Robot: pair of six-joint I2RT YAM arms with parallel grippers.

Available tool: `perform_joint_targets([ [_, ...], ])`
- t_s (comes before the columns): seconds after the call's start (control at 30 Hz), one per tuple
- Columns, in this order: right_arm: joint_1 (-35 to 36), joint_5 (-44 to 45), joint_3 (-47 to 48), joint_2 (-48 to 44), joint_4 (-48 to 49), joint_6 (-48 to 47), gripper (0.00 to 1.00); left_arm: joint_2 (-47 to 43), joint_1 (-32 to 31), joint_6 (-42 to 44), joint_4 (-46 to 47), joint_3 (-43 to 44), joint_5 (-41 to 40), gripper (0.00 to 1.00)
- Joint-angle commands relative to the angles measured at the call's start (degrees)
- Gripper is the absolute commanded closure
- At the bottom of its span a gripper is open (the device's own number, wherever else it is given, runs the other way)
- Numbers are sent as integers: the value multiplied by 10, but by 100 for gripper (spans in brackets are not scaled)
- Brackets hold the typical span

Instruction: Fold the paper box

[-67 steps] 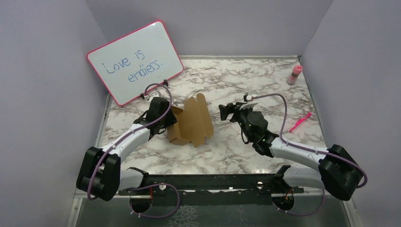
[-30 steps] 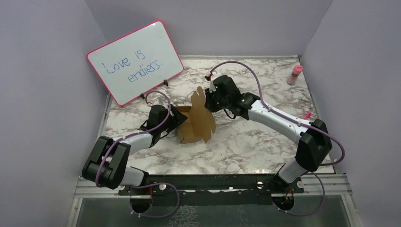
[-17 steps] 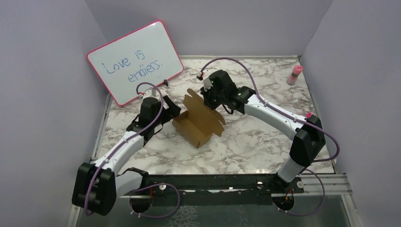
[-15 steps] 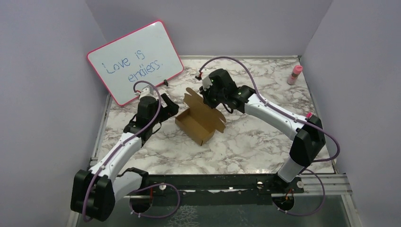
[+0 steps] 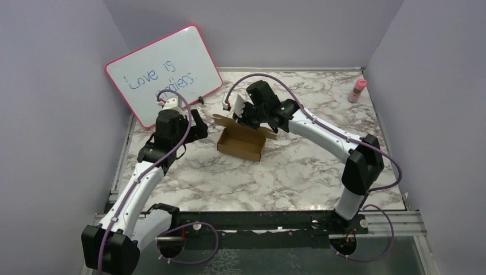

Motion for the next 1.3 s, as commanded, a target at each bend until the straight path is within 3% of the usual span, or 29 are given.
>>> perform_joint_targets([
  [0.0,-1,-20,34,26,-20,-73,85,0,29,84,-23,27,50,1],
  [0.3,-1,56,50,13,-18,-6,61,67,37,216,-16,94,111,1],
  [0.6,-2,163,-57,-102,17,130,38,161,37,316,-20,166,157,2],
  [0.77,-11,194,-132,-175,27,148,29,193,37,401,-13,187,213,2],
  [1.0,-47,131,-217,-233,50,170,29,264,91,521,-16,266,379,3],
  [1.27,-72,87,-256,-220,96,135,33,322,100,669,-64,285,468,7],
])
